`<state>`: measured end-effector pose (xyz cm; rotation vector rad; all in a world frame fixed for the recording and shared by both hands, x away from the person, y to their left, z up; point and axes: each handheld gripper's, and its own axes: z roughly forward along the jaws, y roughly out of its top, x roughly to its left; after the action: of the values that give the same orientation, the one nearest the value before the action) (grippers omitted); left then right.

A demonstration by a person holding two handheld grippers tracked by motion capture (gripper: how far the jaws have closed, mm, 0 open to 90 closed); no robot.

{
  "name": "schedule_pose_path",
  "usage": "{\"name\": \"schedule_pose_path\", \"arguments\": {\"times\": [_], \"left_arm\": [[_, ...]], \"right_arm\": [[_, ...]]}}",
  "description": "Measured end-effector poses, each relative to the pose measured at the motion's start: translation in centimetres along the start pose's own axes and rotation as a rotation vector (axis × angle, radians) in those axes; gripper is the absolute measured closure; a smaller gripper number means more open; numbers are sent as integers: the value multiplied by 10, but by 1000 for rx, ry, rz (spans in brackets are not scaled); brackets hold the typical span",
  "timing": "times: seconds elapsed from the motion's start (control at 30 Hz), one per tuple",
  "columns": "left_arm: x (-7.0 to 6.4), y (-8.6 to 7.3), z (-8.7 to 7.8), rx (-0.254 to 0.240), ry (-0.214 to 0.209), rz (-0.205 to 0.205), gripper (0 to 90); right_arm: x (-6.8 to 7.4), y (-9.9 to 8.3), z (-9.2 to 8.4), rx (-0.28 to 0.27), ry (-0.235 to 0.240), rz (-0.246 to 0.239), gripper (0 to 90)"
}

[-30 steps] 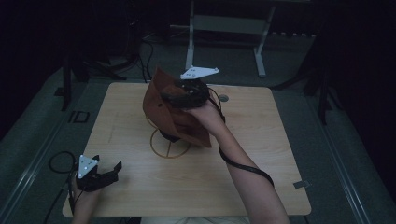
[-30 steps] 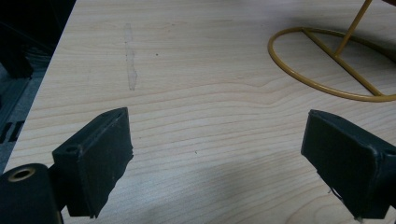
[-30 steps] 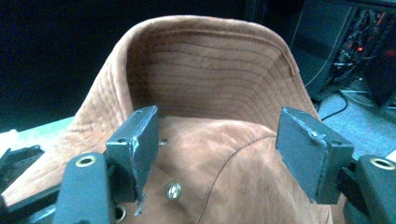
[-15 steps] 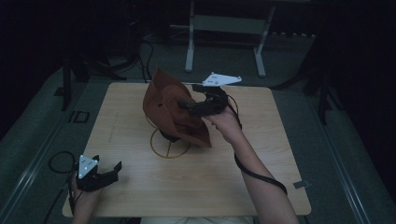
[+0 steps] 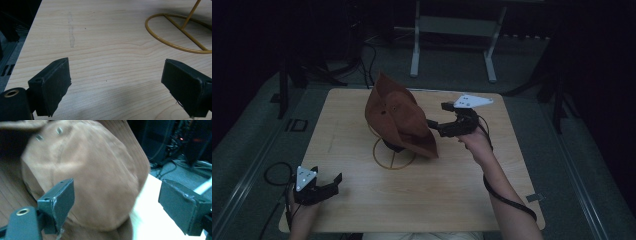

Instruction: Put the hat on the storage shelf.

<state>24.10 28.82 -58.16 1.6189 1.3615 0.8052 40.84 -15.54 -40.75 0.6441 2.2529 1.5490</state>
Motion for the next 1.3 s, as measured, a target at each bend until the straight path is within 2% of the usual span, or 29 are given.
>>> {"name": "schedule_pose_path", "arguments": {"times": [0.3, 0.63, 1.1, 1.17, 1.3], "left_arm": [[0, 0, 0, 1, -5, 0, 94], [0, 0, 0, 2, -3, -3, 94], [1, 0, 1, 4, -1, -6, 94], [1, 0, 1, 4, -2, -6, 94], [1, 0, 0, 2, -2, -8, 94]], "right_arm": [[-16, -42, -19, 42, -56, 32, 137], [-27, -81, -35, 65, -81, 76, 139], [-25, -136, -43, 139, -57, 107, 140], [-23, -141, -43, 158, -57, 97, 140], [-21, -150, -47, 163, -57, 90, 140]]}}
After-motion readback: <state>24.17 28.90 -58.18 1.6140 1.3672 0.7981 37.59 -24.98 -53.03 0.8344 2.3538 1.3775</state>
